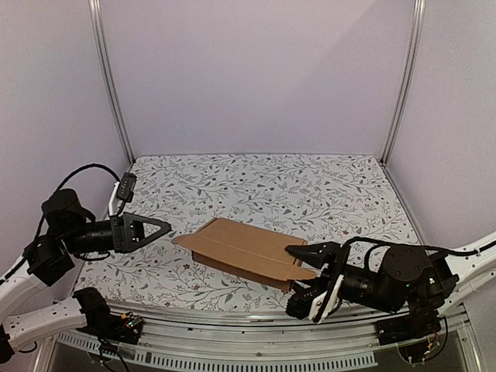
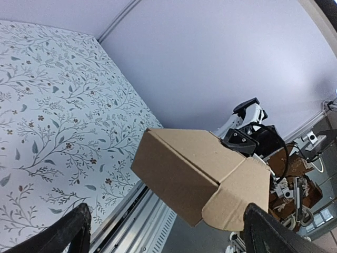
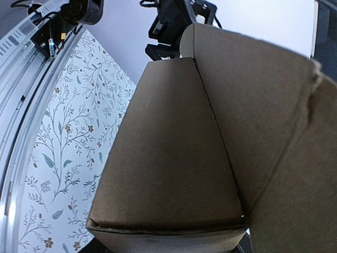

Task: Fold the paper box

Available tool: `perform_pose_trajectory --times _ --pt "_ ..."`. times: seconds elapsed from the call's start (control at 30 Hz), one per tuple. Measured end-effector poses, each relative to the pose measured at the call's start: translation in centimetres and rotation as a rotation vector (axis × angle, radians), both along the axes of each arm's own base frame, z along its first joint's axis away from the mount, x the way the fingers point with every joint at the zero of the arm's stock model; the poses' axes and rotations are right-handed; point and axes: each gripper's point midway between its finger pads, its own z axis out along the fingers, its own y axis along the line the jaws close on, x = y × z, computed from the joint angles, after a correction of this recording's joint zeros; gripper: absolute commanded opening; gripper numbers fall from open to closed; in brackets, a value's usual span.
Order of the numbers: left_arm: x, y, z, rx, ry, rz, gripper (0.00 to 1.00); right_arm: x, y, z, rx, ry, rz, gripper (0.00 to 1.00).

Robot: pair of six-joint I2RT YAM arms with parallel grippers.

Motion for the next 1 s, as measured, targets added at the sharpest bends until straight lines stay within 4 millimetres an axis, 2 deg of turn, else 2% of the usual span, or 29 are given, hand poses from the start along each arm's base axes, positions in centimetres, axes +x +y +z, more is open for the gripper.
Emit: perform_pose_trajectory --times 0.17,0.4,0.53,0.73,0.87,1.0 --pt "1.0 0.4 -0.9 0.054 -0.053 0.058 0.99 2.9 -1.5 -0.2 0.080 0.272 -0.050 0.31" --pt "1.3 -0.2 -1.6 0.047 -0.132 0.033 0.99 5.6 -2.1 1.8 0.228 0.685 -0.005 0.29" --pt "1.5 -0.6 -1.8 0.034 -0.163 0.023 0.99 5.8 -1.6 1.9 0.256 0.891 0.060 0.28" --pt "1.8 -1.2 -0.2 -0.026 -0.237 0.009 0.99 5.2 0.6 0.9 0.214 1.204 0.151 0.30" --pt "1.8 -2.1 -0.3 -0.034 -0.242 -0.037 1.00 5.0 1.2 0.7 0.205 1.346 0.176 0.29" --pt "1.6 -2.8 -0.7 -0.027 -0.239 -0.076 0.99 5.4 1.5 1.3 0.227 1.445 0.190 0.29"
